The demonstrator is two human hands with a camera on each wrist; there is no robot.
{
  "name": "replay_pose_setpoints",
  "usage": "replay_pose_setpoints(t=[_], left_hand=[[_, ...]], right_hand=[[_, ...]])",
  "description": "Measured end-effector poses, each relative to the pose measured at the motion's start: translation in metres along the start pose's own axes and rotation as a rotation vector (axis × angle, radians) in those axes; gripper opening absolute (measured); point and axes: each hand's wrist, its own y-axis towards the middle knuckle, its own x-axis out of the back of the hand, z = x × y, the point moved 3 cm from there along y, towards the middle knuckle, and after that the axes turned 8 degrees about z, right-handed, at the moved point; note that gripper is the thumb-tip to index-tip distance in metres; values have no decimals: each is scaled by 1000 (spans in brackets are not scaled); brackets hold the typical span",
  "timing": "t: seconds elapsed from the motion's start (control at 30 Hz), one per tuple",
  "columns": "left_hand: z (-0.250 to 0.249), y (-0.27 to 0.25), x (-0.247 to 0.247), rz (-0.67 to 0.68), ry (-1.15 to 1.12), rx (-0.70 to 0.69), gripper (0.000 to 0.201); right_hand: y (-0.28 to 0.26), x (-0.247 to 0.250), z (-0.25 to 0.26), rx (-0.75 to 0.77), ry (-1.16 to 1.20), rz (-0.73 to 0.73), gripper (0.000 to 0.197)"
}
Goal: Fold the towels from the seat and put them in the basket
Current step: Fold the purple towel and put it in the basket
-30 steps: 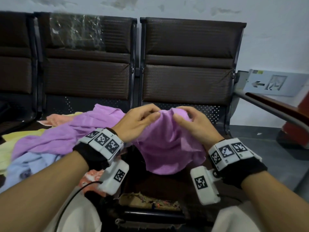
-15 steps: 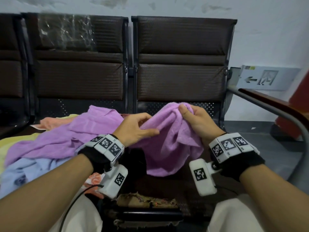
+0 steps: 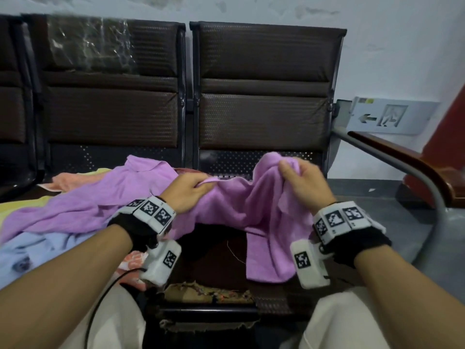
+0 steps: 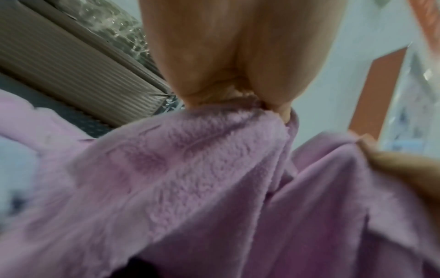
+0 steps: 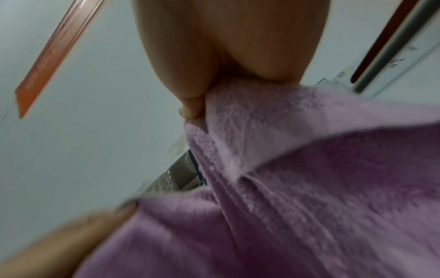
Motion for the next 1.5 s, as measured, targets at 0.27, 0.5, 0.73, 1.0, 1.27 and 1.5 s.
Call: replay_pose_setpoints(t=[0.27,0.5,0.73,1.0,1.27,1.5], left_hand=[[-42,8,-2,18,-332,-156,35],[-18,4,6,1,-398,-76,31],[7,-11,2,214,-377,-8,28],[50,-19,8,165,-199,193,33],[36,-13,10,12,-499,306,51],[25,-4,2,-85,-702,374,15]], right_hand=[[-7,-47,13,-2,-71,304,21],[-2,-70,15,-7,116,426,21],[22,-52,16,-16,301,81,9],[28,-29,-24,-295,468,-264,15],[15,-66,-16,-142,38,329,29],[6,-85,-6,-58,-769,715,37]])
